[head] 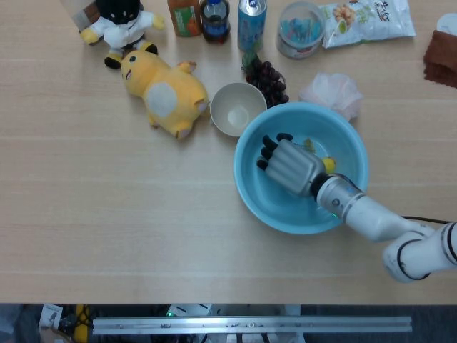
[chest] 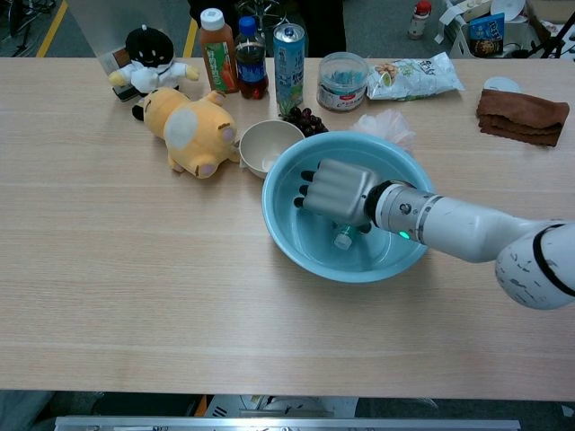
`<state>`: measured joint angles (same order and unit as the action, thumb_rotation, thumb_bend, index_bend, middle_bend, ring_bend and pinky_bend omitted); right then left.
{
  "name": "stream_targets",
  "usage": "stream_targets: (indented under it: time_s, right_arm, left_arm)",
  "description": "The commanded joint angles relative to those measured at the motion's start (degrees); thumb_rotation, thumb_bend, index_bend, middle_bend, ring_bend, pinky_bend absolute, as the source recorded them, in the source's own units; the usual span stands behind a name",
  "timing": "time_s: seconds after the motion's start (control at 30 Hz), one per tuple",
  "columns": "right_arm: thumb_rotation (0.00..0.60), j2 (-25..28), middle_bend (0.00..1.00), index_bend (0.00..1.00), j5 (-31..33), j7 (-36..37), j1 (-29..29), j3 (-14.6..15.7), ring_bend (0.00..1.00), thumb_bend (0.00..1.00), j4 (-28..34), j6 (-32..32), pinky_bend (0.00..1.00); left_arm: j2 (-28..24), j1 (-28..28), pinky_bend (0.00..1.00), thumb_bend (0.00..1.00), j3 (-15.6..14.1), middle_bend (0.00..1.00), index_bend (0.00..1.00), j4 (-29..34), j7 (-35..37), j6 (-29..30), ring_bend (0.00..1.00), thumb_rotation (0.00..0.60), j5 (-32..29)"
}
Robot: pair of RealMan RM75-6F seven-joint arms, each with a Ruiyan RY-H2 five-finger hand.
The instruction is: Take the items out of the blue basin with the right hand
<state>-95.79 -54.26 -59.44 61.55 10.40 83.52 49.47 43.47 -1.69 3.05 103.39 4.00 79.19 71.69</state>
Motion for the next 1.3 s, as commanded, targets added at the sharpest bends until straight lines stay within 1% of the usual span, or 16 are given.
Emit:
stream_targets:
  time_s: [0.03,0.2,0.3,0.5,0.93,1.1,1.3]
  right_arm:
    - [0.600,-0.63,0.27,0.23,-0.57,0.55,-0.41,-1.00,0.15,0.08,-0.49,0.44,0.35]
    - [0.600,-0.04,0.30,0.31,-1.41,2.00,-1.09,-2.44,0.18,0.13,0.00,1.11,0.36]
    - [0.600,0.83,0.31,0.33,-1.22,2.55,-1.46,-2.90,0.19,0.13,0.88,0.99,0.36]
    - [0.600,1.27,0.31,0.34,-0.17,0.85,-1.73,-2.11,0.19,0.13,1.69,0.02,0.37]
    - [0.600,-0.92,0.32,0.44,0.38,-0.97,-2.12,-2.37,0.19,0.14,-1.08,-0.42,0.37]
    - [0.600,-1.71,0.32,0.46,-0.23,-0.76,-2.53,-2.58,0.20,0.18,-2.28,-0.36,0.37]
    - [0.600,-2.44,0.32,0.47,-0.42,-0.80,-2.86,-2.76,0.20,0.19,-3.41,-0.82,0.37]
  left_arm:
    - [0.00,0.05,0.26,0.37,0.07,0.26,0.26,-0.04,0.06,0.08,0.25,0.600,-0.07]
    - [0.01,0.04,0.26,0.37,0.23,0.26,0.26,-0.21,0.18,0.09,0.25,0.600,-0.23]
    - [0.07,-0.11,0.26,0.37,0.27,0.26,0.26,-0.28,0.18,-0.15,0.25,0.600,-0.15]
    - [0.05,-0.25,0.26,0.37,0.34,0.26,0.26,-0.26,0.33,-0.25,0.25,0.600,0.20]
    - [-0.28,0.08,0.26,0.37,0.18,0.26,0.26,-0.04,0.91,-0.09,0.25,0.600,0.54]
    - [-0.37,-0.09,0.26,0.37,0.25,0.26,0.26,0.05,1.03,-0.35,0.25,0.600,0.58]
    - [-0.40,-0.23,0.26,0.37,0.23,0.26,0.26,0.08,1.04,-0.67,0.25,0.600,0.59]
